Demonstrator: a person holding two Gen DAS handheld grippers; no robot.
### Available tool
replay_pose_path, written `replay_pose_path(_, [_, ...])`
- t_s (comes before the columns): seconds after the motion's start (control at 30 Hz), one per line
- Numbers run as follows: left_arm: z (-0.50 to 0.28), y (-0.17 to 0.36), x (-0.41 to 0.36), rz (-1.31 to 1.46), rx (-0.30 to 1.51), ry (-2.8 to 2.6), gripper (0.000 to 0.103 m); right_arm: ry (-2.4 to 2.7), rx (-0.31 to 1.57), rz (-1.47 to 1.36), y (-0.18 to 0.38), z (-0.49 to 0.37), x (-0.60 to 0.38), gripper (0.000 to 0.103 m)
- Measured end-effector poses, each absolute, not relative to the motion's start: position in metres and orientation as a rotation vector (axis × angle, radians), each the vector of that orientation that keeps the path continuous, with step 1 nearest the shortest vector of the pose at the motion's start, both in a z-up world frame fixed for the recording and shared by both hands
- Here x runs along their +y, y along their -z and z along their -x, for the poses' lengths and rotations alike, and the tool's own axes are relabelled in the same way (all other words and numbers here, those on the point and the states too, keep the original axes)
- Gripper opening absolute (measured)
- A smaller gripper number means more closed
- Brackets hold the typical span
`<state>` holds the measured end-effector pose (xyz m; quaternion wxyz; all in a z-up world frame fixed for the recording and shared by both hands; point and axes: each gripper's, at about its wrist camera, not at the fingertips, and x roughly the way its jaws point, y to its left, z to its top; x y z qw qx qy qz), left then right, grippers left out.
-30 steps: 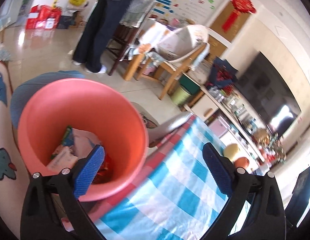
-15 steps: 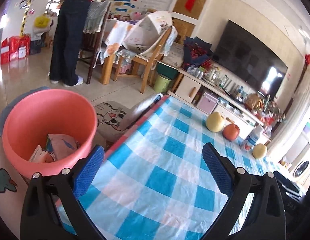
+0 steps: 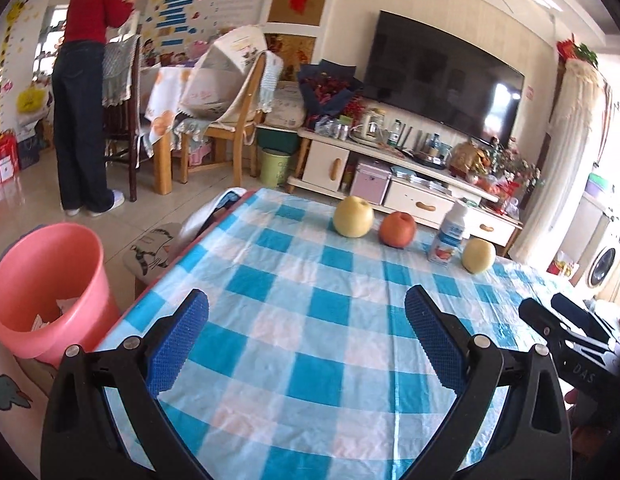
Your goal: Collect trash
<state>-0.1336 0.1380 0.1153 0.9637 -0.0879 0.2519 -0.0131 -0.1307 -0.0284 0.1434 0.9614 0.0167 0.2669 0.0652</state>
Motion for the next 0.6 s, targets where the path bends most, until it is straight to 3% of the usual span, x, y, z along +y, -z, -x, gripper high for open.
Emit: replay_pose_path(0.6, [0.137, -0.149, 0.031, 0.021, 0.48, 0.086, 0.099, 0.011, 0.429, -0.1, -0.162, 0.151, -0.116, 0.09])
